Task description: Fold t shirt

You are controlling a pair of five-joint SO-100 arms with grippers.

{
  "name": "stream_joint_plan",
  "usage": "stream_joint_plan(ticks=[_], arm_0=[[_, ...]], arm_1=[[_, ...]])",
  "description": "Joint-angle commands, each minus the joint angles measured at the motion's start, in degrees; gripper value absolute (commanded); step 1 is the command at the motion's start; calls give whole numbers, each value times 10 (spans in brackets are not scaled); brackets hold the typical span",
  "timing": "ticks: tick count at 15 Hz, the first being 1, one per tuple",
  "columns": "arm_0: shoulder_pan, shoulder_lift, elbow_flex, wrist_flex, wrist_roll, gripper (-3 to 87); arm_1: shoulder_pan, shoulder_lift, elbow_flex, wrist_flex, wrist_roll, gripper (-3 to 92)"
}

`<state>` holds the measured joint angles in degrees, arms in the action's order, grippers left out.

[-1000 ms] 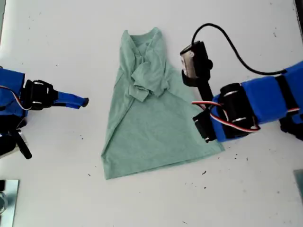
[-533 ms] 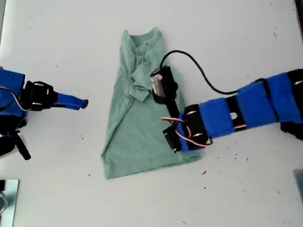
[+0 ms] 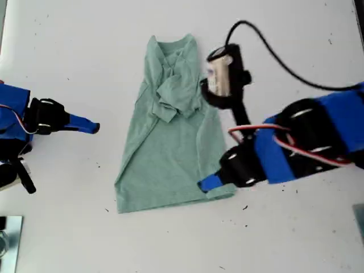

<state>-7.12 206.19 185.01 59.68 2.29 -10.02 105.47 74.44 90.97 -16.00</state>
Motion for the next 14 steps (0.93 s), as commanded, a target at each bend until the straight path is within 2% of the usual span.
stream_joint_plan(ticks=[1, 3, 4, 6, 8, 10, 11, 12, 13, 14], arm_0=[[41, 4, -1, 4, -10, -2], [46, 4, -1, 4, -10, -2], [39, 4, -1, 4, -11, 5], [23, 4, -3, 0, -14, -2], [24, -28, -65, -5, -27, -3], [48, -277, -243, 9, -73, -3], [69, -426, -356, 35, -90, -3], [87, -556, -479, 88, -112, -3], [105, -685, -623, 168, -120, -3], [132, -817, -792, 273, -131, -3]], arm_1=[[68, 242, 324, -77, -29, 178], [156, 449, 661, -191, -55, 111], [198, 565, 781, -213, -83, 66], [245, 705, 900, -193, -98, 39], [250, 698, 953, -235, -91, 24], [258, 686, 991, -273, -86, 21], [261, 692, 993, -273, -92, 21], [268, 692, 992, -274, -99, 23], [269, 692, 992, -273, -101, 25], [269, 692, 993, -273, -99, 27]])
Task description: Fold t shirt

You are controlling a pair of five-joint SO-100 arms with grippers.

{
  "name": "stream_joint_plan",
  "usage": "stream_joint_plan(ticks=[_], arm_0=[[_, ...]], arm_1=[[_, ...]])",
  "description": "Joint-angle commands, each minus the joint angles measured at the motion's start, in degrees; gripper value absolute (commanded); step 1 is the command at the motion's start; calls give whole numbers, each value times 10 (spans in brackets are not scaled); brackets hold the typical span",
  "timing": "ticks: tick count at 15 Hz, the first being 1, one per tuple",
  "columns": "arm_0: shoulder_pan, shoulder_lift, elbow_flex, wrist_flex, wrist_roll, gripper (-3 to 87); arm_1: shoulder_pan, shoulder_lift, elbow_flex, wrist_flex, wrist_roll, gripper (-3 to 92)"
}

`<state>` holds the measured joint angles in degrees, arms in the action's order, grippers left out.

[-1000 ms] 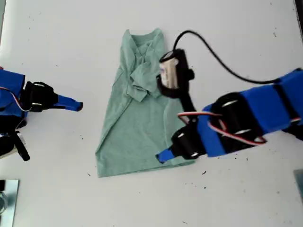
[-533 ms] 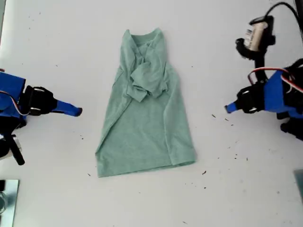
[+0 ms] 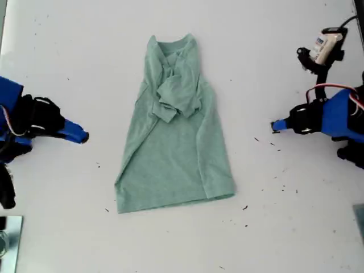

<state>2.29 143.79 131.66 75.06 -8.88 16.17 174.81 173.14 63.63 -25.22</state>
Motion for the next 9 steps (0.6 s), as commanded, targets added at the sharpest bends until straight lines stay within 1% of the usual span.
stream_joint_plan(ticks=[1, 2, 4, 5, 7, 8, 9], arm_0=[[59, -272, -393, 160, -6, -3], [67, -310, -459, 159, 14, -2], [62, -352, -470, 160, 33, 198], [61, -377, -472, 160, 48, 220], [69, -420, -461, 155, 40, 244], [75, -437, -439, 145, 33, 248], [79, -441, -395, 121, 19, 249]], arm_1=[[7, -2, 7, 0, -6, 29], [7, -2, 7, -1, -5, 30], [7, -1, 8, -2, -7, 32], [7, -1, 8, -3, -9, 33], [6, 0, 9, -3, -10, 33], [6, 3, 10, -2, -10, 33], [5, 4, 11, -2, -9, 33]])
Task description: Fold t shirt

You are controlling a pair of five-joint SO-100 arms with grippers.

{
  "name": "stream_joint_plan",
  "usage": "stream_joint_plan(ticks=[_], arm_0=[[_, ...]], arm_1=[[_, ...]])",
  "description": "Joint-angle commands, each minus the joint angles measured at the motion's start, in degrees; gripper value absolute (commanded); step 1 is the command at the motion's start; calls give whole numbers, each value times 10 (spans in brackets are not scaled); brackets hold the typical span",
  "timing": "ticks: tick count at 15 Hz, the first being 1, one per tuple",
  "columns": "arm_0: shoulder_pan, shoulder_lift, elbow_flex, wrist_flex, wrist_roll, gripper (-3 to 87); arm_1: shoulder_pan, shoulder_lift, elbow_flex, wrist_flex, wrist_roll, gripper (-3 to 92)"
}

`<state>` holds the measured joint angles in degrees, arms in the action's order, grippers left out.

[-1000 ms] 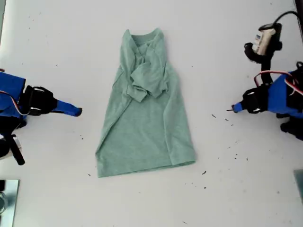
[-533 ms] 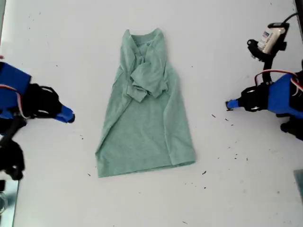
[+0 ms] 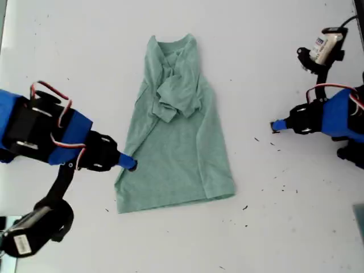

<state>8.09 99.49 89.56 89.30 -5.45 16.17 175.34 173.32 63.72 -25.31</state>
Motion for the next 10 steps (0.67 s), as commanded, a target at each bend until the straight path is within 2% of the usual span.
stream_joint_plan(ticks=[1, 4, 6, 7, 8, 10], arm_0=[[25, 8, 80, -62, -29, 250], [36, -2, 215, -206, -38, 244], [56, -51, 228, -258, -40, 207], [61, -51, 225, -264, -48, 76], [60, -20, 225, -246, -66, -2], [40, 77, 225, -182, -82, -2]], arm_1=[[4, 2, 10, -2, -7, 33], [2, 21, 15, 7, -7, 33], [-2, 46, 22, 19, -6, 33], [-2, 64, 25, 28, -5, 33], [-2, 80, 30, 37, -4, 32], [-2, 101, 35, 47, -4, 32]])
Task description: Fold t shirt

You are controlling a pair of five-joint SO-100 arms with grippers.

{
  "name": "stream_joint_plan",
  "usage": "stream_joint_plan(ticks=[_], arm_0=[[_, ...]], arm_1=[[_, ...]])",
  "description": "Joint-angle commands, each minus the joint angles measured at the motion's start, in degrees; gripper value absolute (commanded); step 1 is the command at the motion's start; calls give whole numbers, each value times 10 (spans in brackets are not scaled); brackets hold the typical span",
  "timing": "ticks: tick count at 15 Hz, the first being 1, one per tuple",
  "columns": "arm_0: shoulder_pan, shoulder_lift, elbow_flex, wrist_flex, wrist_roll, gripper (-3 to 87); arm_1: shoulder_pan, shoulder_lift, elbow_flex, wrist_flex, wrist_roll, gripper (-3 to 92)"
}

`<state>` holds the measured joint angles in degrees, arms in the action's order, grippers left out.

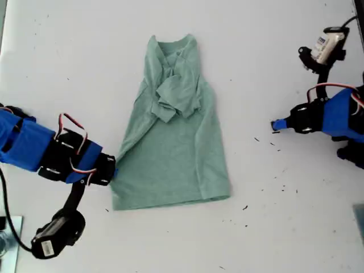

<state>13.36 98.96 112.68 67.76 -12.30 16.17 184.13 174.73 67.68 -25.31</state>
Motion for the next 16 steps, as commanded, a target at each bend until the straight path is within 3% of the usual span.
stream_joint_plan(ticks=[1, 3, 6, 8, 10, 13, 14, 16], arm_0=[[-25, 131, -15, 62, -13, -2], [-54, 163, -79, 107, 29, -2], [-76, 50, -217, 96, 113, -2], [-61, 9, -195, 89, 97, -1], [-40, 53, -205, 116, 80, 250], [-40, 184, -168, 172, 59, 269], [-39, 195, -134, 162, 54, 272], [-34, 192, -42, 76, 53, 275]], arm_1=[[-2, 13, 21, 7, -3, 32], [1, 13, 21, 6, -4, 32], [0, 13, 22, 6, -4, 32], [-5, 13, 22, 9, 1, 32], [-3, 15, 22, 9, -2, 32], [-3, 15, 22, 8, -2, 32], [-3, 15, 22, 8, -2, 32], [-4, 17, 22, 10, 0, 32]])
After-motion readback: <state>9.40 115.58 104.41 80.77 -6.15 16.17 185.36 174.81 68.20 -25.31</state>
